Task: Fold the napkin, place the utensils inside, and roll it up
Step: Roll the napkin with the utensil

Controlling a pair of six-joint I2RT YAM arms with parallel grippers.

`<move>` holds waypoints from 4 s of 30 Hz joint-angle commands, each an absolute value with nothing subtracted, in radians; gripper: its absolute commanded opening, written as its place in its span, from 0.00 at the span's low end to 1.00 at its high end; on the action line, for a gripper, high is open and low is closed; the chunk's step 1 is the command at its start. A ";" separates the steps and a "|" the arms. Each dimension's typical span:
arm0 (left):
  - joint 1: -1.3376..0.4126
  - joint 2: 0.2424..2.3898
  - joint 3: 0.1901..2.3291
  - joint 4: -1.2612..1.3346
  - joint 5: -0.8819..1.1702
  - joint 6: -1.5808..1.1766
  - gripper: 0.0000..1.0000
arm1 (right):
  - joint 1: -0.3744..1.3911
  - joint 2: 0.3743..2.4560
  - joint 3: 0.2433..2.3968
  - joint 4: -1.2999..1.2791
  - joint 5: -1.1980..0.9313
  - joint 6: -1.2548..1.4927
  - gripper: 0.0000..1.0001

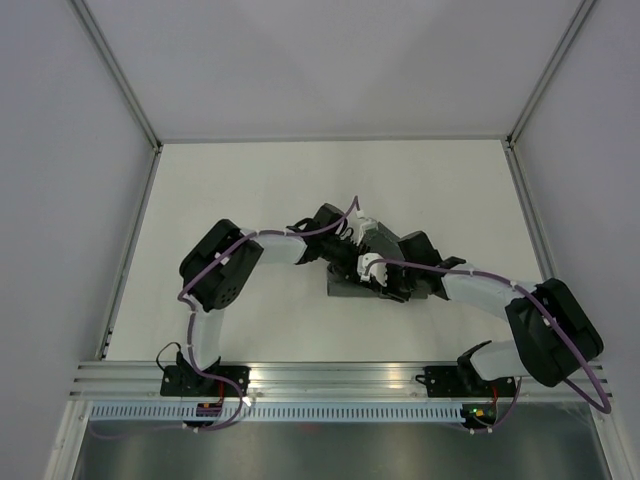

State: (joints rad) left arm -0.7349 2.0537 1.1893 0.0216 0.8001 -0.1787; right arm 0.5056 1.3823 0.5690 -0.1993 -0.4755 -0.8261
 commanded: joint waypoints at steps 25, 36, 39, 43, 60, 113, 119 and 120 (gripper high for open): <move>-0.849 1.224 0.449 0.856 0.006 0.096 0.58 | 0.348 1.950 1.026 -0.857 -0.739 -1.040 0.11; -1.149 1.528 0.597 0.689 -0.109 0.524 0.66 | 0.325 2.062 1.084 -0.910 -0.716 -1.046 0.12; -1.183 1.626 0.644 0.675 -0.120 0.603 0.67 | 0.319 2.085 1.107 -0.934 -0.716 -1.045 0.12; -1.198 1.701 0.669 0.695 -0.112 0.643 0.70 | 0.314 2.109 1.134 -0.956 -0.721 -1.037 0.12; -1.238 1.845 0.701 0.652 -0.106 0.684 0.67 | 0.313 2.189 1.233 -1.002 -0.706 -0.983 0.12; -0.868 1.994 0.932 0.234 0.632 0.141 0.02 | 0.043 1.275 0.741 -0.380 -0.830 -0.799 0.69; -0.819 2.086 1.100 0.030 0.748 0.117 0.02 | 0.196 1.171 0.586 -0.259 -0.675 -0.819 0.71; -0.815 2.104 1.110 0.019 0.759 0.112 0.02 | 0.221 1.160 0.553 -0.243 -0.657 -0.816 0.71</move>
State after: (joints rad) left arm -0.8280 2.0205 1.0847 0.2420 0.7017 0.1505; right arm 0.1486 1.2152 0.6121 -0.3817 -0.7269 -0.7864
